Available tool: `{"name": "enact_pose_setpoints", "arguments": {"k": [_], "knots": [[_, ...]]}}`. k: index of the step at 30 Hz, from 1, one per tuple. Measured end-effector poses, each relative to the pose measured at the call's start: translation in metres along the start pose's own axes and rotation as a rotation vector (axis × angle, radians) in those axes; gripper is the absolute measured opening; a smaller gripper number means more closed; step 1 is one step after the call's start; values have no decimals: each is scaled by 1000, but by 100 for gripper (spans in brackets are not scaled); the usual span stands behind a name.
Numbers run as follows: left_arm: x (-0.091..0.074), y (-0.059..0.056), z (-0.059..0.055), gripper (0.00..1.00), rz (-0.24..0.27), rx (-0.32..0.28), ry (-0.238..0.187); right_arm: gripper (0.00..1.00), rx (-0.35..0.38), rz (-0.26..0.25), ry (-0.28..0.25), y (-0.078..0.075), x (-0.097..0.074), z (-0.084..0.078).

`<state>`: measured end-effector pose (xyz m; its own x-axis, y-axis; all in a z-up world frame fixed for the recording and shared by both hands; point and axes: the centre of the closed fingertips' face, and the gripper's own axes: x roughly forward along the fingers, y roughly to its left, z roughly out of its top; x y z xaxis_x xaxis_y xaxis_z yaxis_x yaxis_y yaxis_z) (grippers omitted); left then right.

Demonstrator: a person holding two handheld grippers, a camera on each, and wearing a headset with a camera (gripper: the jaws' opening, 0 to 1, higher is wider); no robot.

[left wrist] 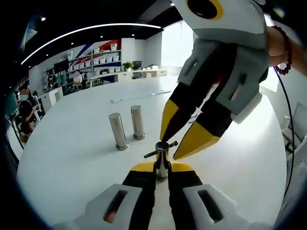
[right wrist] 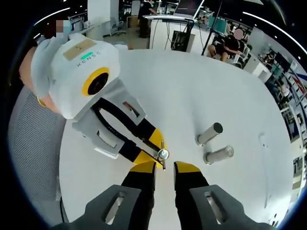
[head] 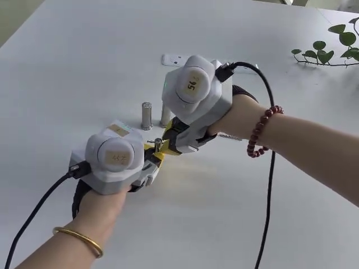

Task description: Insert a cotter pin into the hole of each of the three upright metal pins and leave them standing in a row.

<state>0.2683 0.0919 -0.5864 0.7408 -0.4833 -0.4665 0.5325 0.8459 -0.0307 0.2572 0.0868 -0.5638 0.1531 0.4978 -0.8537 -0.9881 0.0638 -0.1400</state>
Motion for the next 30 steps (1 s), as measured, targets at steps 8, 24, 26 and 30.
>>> {"name": "enact_pose_setpoints", "arguments": {"k": [8, 24, 26, 30], "knots": [[1, 0, 0, 7, 6, -7, -3, 1, -12, -6, 2, 2, -4, -5], [-2, 5, -1, 7, 16, 1, 16, 0, 15, -2, -35, 2, 3, 7], [-4, 8, -1, 7, 25, 2, 12, 0, 17, -5, -40, 1, 4, 10], [-6, 16, 3, 6, 37, -3, 0, 0, 17, -15, -54, -4, 6, 19]]}}
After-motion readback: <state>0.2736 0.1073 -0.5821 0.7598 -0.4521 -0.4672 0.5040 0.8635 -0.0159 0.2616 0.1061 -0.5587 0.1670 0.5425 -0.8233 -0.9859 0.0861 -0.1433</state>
